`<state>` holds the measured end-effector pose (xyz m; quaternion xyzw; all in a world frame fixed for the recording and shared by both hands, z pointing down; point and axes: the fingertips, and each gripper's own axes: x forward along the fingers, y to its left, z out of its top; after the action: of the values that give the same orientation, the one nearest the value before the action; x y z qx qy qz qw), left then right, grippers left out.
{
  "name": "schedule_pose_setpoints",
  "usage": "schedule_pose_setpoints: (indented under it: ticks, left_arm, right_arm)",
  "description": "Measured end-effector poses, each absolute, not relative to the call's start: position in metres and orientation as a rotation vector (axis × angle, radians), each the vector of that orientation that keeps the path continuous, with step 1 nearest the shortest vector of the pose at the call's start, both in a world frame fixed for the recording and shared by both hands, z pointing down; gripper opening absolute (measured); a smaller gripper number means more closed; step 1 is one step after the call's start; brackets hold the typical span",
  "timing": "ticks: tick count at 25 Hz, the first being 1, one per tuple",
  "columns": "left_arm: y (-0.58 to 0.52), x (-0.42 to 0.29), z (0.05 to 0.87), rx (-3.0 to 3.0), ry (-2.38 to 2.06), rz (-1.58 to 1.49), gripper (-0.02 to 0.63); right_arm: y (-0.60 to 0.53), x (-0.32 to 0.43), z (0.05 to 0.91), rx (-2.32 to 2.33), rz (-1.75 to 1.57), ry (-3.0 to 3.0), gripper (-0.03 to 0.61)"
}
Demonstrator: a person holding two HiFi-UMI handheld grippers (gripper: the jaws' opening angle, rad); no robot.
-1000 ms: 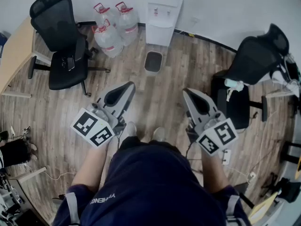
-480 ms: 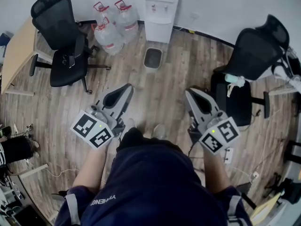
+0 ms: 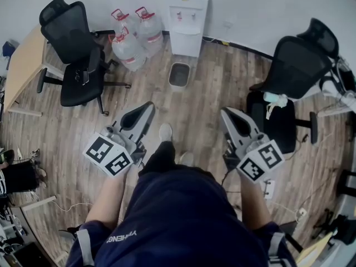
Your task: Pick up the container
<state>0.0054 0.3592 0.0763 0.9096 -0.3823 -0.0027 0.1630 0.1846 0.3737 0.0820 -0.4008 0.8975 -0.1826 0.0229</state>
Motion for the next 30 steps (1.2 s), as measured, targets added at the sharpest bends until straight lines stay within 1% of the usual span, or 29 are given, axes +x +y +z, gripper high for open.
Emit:
schedule_pose_setpoints:
  ticks: [8,14,23,30]
  left_arm:
    - [0.325,0.006,0.087,2.583,-1.084,-0.036,0.018]
    - [0.269,-0.003,0.109,2.546,-1.06,-0.056,0.018]
    - [0.132,-0.049,0.151,2.51,-1.01,0.009,0.018]
    - [0.021,-0.086,0.158,2.552,-0.919,0.077,0.018]
  right_arm:
    - [0.343,0.187,0.088,-1.253,-0.563,2.801,0.015]
    - [0.292,0.181,0.106,-1.291,-0.615,2.824,0.015]
    - [0.158,0.118,0.14,-1.317,-0.701,2.877,0.015]
    - [0.051,0.076,0.151,-1.408,-0.743,2.864,0.015]
